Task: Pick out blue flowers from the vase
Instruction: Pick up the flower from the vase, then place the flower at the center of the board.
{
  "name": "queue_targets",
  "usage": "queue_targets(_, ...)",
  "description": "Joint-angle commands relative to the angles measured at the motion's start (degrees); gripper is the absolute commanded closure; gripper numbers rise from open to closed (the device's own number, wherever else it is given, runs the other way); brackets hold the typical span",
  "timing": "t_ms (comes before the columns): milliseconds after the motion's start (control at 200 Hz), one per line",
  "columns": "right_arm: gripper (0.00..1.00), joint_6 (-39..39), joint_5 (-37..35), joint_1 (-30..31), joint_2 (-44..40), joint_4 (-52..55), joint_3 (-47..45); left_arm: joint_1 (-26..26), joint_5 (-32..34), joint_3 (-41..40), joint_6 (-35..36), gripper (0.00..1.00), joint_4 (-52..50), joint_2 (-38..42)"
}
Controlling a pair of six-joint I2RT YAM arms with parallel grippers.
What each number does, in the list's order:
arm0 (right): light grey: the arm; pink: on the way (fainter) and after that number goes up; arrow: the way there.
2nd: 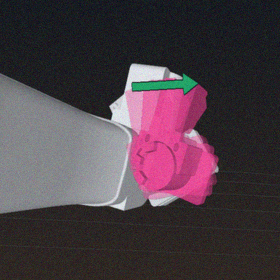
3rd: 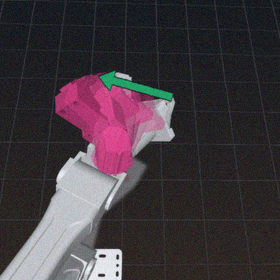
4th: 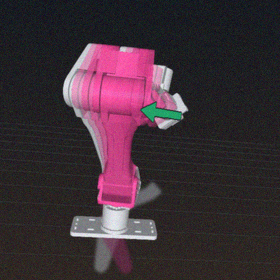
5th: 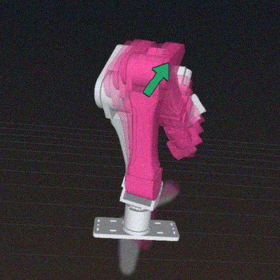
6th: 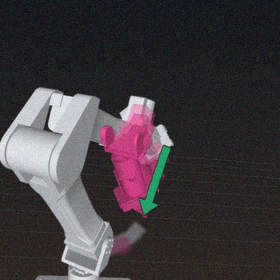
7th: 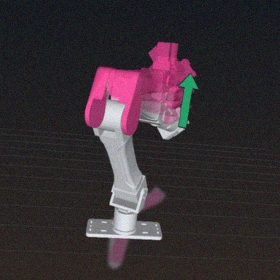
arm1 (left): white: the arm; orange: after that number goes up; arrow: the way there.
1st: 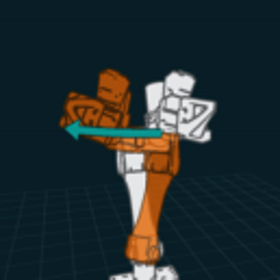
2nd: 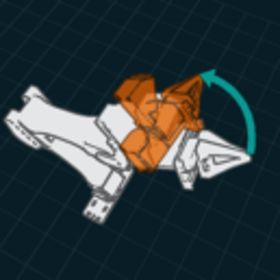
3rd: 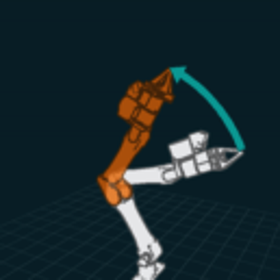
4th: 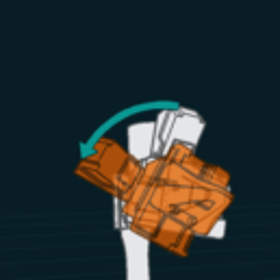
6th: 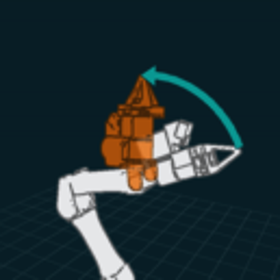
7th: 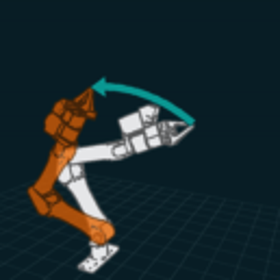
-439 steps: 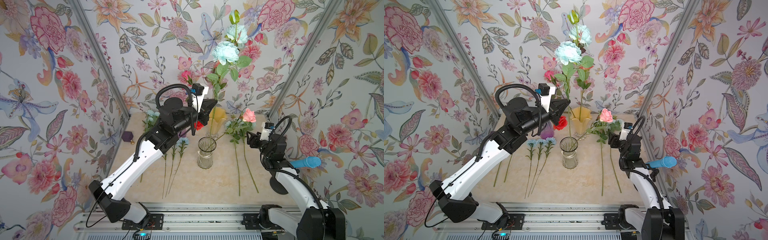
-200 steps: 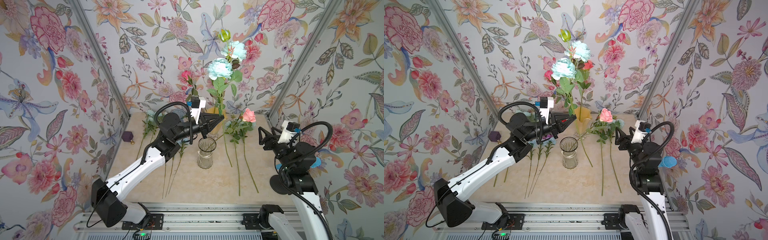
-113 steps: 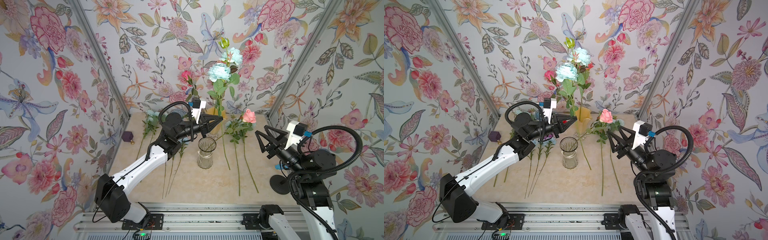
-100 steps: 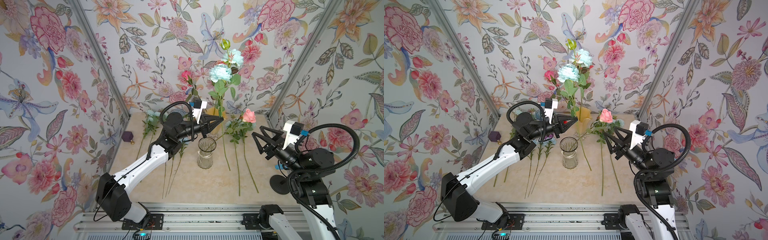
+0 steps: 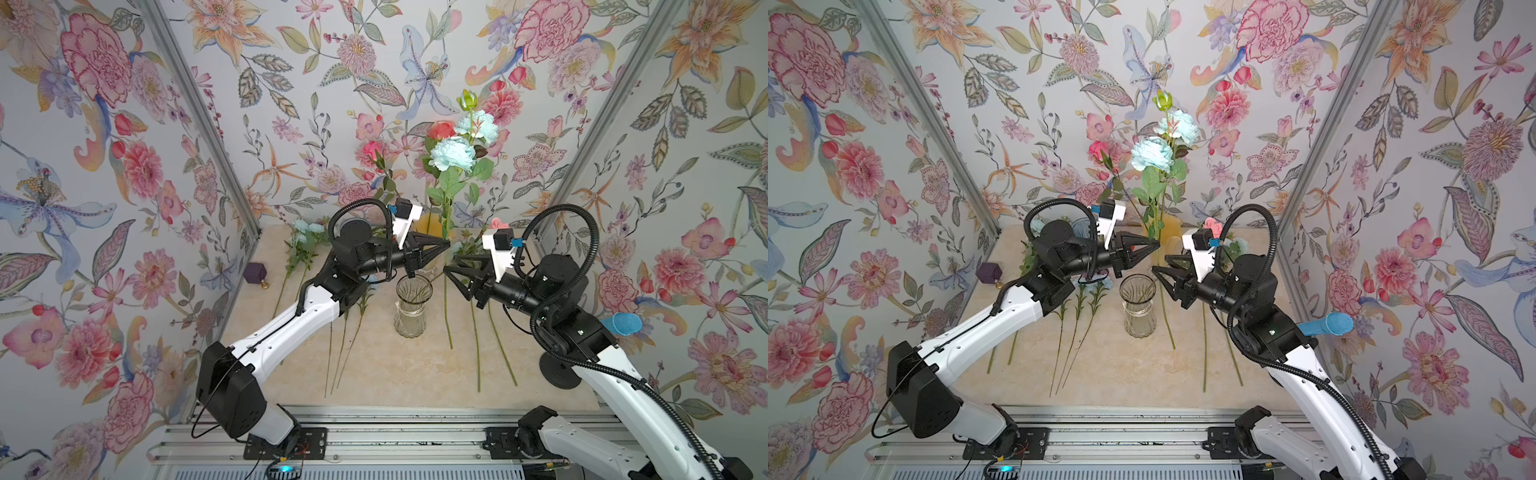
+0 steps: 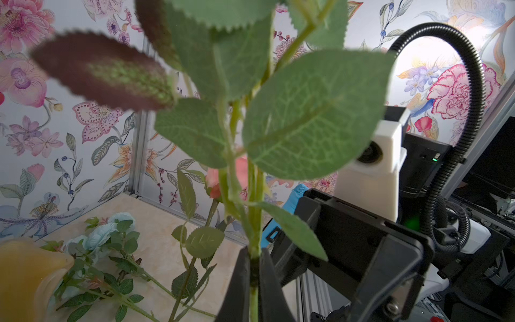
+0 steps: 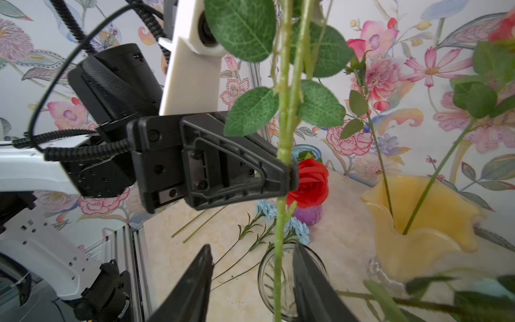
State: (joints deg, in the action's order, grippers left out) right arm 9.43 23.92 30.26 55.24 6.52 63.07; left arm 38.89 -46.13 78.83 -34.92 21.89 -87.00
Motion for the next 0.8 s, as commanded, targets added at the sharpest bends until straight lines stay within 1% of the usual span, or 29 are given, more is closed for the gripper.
queue_targets(0, 0.55, 0.88, -4.12, 0.39, -0.74, -4.38, -0.83, -0.22, -1.05, 1.51, 1.83, 1.00, -0.44, 1.31)
queue_targets(225, 0.59, 1.20, -3.35, 1.63, 1.80, -5.19, 0.12, -0.20, -1.25, 1.37, 1.88, 1.00, -0.14, 1.51)
queue_targets(450, 0.71, 2.08, -2.12, 2.18, 4.16, -5.58, 1.12, -0.23, -0.71, 0.50, 2.01, 1.00, 0.65, 2.53)
queue_targets(661, 0.77, 1.99, -2.47, 2.20, 4.96, -4.86, 1.62, -0.22, -0.69, 0.13, 1.63, 1.00, 1.31, 2.97)
queue_targets(796, 0.85, 2.24, -2.45, 2.27, 4.88, -5.23, 1.53, -0.31, -0.80, 0.04, 1.80, 1.00, 1.41, 3.20)
